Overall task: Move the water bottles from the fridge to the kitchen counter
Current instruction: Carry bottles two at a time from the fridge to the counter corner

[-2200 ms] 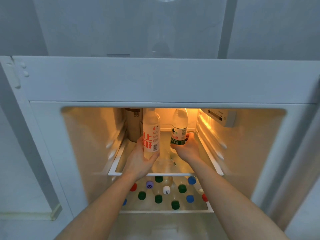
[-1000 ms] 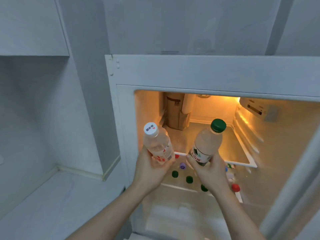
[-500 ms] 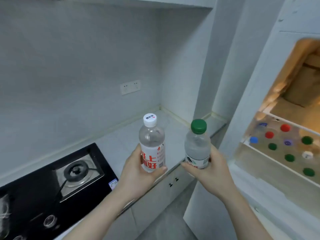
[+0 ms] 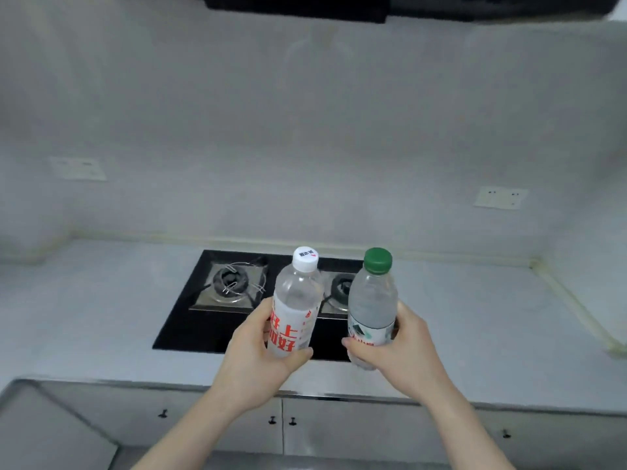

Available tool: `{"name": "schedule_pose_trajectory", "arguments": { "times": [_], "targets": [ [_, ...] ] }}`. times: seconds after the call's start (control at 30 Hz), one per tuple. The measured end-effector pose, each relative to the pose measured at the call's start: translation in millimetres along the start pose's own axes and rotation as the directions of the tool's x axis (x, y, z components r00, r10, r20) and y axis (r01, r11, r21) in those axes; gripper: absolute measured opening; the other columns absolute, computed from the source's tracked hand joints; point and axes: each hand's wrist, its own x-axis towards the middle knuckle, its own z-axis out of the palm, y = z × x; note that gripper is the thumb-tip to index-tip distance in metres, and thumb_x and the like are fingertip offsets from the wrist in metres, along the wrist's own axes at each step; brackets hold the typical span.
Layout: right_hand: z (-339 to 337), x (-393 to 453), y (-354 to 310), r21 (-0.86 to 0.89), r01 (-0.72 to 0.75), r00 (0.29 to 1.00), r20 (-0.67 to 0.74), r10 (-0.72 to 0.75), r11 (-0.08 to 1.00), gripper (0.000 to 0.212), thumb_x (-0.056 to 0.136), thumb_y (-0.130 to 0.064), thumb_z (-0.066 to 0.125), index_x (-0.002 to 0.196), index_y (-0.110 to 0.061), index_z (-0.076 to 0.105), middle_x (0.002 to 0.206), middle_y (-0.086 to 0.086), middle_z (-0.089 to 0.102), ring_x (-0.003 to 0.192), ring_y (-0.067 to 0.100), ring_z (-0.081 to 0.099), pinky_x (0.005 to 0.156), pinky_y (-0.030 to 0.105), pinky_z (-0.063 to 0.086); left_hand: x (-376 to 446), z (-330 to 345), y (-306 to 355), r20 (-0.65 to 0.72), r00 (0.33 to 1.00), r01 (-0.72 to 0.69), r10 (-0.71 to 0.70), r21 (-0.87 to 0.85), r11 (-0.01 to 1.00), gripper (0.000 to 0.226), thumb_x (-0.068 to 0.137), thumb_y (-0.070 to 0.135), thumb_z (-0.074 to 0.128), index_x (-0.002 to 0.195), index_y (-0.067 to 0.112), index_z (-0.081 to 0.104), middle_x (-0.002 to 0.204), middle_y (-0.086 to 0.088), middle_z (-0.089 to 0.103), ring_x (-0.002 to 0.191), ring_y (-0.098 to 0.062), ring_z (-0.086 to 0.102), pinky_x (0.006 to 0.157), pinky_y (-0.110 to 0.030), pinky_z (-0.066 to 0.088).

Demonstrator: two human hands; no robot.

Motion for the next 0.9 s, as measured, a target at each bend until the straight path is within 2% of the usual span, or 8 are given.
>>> {"name": "schedule_pose_trajectory", "arguments": {
  "times": [0.1,0.2,0.3,0.47,0.57,0.63,0.7,0.9],
  "targets": [
    [57,26,-29,0.036,0.100,0.985,0.138,-0.104,0.994,0.060,0.059,-0.043,0.095,0.110,-0.048,0.065,0.107,-0.017,0.074,0.097,0.002,0.072,0.074,0.019,0.058,-23,-49,-21,-0.154,0.985,0.082,-0.080,0.006,0.997,0.066,0.071,0.037,0.086,0.125,0.050,0.051,0.110,0.024,0.071,0.101,0.001,0.068,0.079,-0.007,0.051],
    [110,44,-52,0.082,0.165,0.949,0.258,-0.181,0.983,0.062,0.061,-0.045,0.095,0.114,-0.044,0.064,0.110,-0.016,0.073,0.101,0.003,0.071,0.080,0.025,0.059,-43,-92,-38,-0.280,0.950,0.153,-0.139,0.029,0.988,0.063,0.072,0.034,0.085,0.124,0.048,0.052,0.108,0.025,0.072,0.099,0.000,0.070,0.080,-0.005,0.049],
    [166,58,-75,0.153,0.204,0.887,0.389,-0.249,0.967,0.066,0.062,-0.044,0.096,0.117,-0.049,0.062,0.110,-0.020,0.073,0.101,-0.001,0.071,0.076,0.018,0.058,-64,-132,-59,-0.426,0.879,0.238,-0.215,0.001,0.971,0.060,0.071,0.037,0.086,0.122,0.045,0.054,0.108,0.024,0.073,0.097,0.000,0.071,0.076,-0.008,0.053],
    [225,77,-97,0.216,0.204,0.814,0.505,-0.288,0.955,0.063,0.065,-0.040,0.096,0.116,-0.046,0.060,0.107,-0.017,0.076,0.098,0.004,0.074,0.081,0.032,0.064,-78,-167,-79,-0.530,0.802,0.315,-0.275,-0.015,0.949,0.060,0.071,0.041,0.087,0.122,0.045,0.056,0.108,0.024,0.073,0.100,-0.001,0.070,0.074,-0.016,0.056],
    [263,92,-111,0.243,0.206,0.780,0.544,-0.309,0.948,0.060,0.065,-0.038,0.095,0.112,-0.046,0.059,0.102,-0.016,0.076,0.093,0.004,0.074,0.074,0.022,0.061,-77,-192,-97,-0.572,0.762,0.358,-0.304,-0.018,0.933,0.060,0.071,0.039,0.088,0.122,0.043,0.057,0.108,0.022,0.074,0.100,-0.003,0.070,0.080,-0.023,0.055],
    [288,105,-116,0.269,0.192,0.761,0.566,-0.316,0.944,0.059,0.063,-0.037,0.095,0.109,-0.049,0.059,0.101,-0.017,0.076,0.091,0.003,0.074,0.073,0.020,0.060,-69,-209,-108,-0.596,0.741,0.379,-0.311,-0.012,0.925,0.061,0.070,0.038,0.089,0.122,0.044,0.057,0.109,0.022,0.073,0.100,-0.004,0.070,0.080,-0.022,0.055],
    [310,120,-118,0.277,0.166,0.743,0.596,-0.304,0.947,0.060,0.062,-0.035,0.094,0.109,-0.049,0.059,0.100,-0.016,0.077,0.090,0.005,0.075,0.076,0.026,0.063,-58,-226,-120,-0.610,0.728,0.389,-0.314,-0.011,0.921,0.062,0.069,0.038,0.089,0.122,0.045,0.057,0.109,0.021,0.073,0.101,-0.005,0.070,0.077,-0.020,0.056],
    [374,171,-133,0.304,0.128,0.697,0.650,-0.304,0.944,0.056,0.064,-0.030,0.094,0.111,-0.037,0.064,0.100,-0.009,0.077,0.090,0.010,0.076,0.079,0.038,0.065,-19,-275,-152,-0.641,0.696,0.417,-0.323,-0.005,0.909,0.063,0.067,0.035,0.090,0.120,0.044,0.058,0.103,0.020,0.075,0.095,-0.003,0.071,0.074,-0.010,0.053]
  ]
}}
